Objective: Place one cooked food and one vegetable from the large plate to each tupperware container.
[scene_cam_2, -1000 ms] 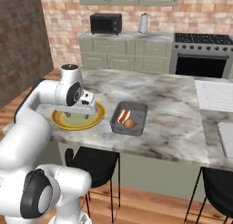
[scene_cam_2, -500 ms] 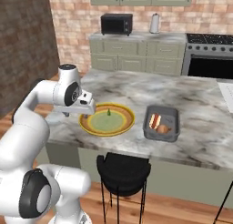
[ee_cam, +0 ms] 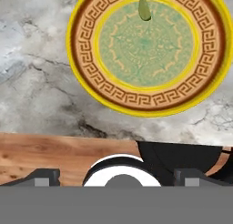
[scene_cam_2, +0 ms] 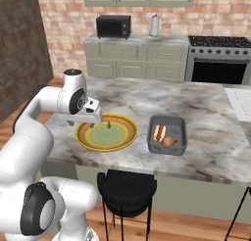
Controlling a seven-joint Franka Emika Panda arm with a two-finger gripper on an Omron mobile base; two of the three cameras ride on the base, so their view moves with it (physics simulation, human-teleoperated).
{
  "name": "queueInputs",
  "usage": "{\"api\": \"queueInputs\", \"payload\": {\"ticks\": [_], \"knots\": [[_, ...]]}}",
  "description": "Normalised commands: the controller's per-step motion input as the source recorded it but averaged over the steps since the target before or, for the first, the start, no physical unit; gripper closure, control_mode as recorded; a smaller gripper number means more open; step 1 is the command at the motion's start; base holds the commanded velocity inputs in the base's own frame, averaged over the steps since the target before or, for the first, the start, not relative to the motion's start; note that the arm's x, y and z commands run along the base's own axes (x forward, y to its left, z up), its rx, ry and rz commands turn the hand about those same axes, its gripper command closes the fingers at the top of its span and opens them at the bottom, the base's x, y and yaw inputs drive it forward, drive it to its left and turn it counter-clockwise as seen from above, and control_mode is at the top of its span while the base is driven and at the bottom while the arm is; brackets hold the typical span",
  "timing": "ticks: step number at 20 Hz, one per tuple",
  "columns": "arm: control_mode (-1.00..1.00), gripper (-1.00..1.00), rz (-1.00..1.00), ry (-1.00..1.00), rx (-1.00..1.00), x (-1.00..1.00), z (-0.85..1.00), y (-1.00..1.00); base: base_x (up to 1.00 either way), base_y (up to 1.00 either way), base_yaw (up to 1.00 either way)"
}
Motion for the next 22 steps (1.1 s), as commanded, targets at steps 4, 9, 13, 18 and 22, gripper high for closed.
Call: {"api": "queueInputs", "payload": {"ticks": [4,9,13,18,22], "knots": [[1.0,-1.0,0.0,0.0,0.0,0.0,0.0,0.0,0.45,0.18,-0.12],[-1.0,-1.0,-0.01,0.01,0.0,0.09,0.0,0.01,0.3,0.03,-0.06],[-1.0,-1.0,0.0,0.13,0.0,0.67,0.0,0.0,0.0,0.0,0.0],[-1.0,-1.0,0.0,0.15,-0.03,0.95,-0.06,0.06,0.0,0.0,0.0],[-1.0,-1.0,0.0,0.01,-0.05,1.0,-0.41,0.0,0.0,0.0,0.0]]}}
